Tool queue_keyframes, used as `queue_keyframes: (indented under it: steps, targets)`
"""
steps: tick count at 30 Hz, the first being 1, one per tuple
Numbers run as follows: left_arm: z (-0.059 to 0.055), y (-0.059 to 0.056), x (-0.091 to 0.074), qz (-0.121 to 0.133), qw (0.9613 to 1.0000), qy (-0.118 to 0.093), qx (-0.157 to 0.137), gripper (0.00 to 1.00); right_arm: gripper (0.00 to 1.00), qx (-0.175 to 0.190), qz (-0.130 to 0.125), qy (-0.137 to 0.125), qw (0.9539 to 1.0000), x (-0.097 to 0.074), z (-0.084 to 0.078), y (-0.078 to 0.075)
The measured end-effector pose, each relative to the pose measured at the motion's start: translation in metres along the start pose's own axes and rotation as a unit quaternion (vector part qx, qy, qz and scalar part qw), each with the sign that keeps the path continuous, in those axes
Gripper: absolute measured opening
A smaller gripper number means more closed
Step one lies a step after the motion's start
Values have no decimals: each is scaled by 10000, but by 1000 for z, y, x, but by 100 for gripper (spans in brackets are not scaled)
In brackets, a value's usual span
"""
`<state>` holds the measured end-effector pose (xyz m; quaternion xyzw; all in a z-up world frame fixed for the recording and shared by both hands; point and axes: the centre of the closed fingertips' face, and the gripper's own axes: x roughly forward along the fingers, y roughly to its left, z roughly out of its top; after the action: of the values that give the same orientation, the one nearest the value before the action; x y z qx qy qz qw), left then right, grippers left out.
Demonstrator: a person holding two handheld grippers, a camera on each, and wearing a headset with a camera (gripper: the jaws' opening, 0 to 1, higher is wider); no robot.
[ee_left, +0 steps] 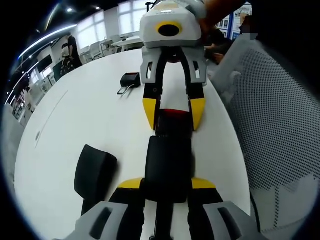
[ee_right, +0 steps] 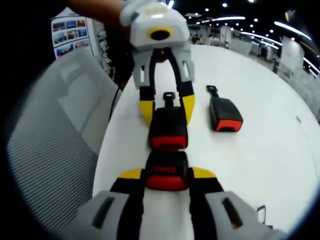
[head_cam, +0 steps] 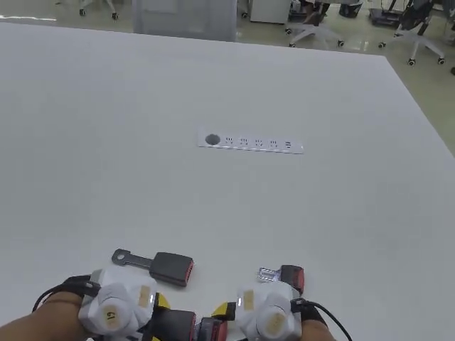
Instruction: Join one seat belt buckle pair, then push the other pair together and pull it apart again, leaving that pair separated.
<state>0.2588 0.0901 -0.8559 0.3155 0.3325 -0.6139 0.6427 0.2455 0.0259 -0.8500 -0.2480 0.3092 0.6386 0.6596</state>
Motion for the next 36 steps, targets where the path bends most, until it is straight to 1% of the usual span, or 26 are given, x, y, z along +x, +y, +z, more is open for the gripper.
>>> queue_keyframes:
  steps: [2, 6, 9, 10, 17, 21, 26, 29, 31, 36]
  targets:
    - [-1, 0, 0, 1, 10000, -42, -10, 34, 34, -48, -10, -43, 10000, -1, -1, 0]
    - [-1, 0, -2, 35, 9998, -182, -104, 33, 34, -32, -68, -187, 9998, -2, 0, 0]
    - [-2, 0, -1, 33, 9996, -229, -147, 33, 34, 104, -130, -323, 9993, -3, 0, 0]
    - [-3, 1, -1, 27, 9995, -254, -164, 33, 34, 75, -139, -342, 9993, -3, -1, 0]
    - [-3, -1, -1, -6, 9994, -301, -178, 33, 33, 132, -206, -469, 9986, -3, -1, 0]
    - [-1, -1, -2, -2, 9991, -355, -220, 33, 33, 331, -286, -631, 9970, -3, -2, -2]
    - [0, -1, -3, 1, 9987, -427, -268, 33, 33, 437, -323, -701, 9961, -3, -1, -3]
    - [-2, 0, -3, -7, 9985, -466, -301, 33, 33, 492, -347, -735, 9955, -3, -2, -3]
    - [-2, 0, -3, -15, 9985, -475, -266, 33, 33, 512, -375, -743, 9952, -4, -2, -4]
    - [-3, 0, -3, -12, 9979, -544, -351, 33, 33, 580, -441, -783, 9943, -4, -3, -5]
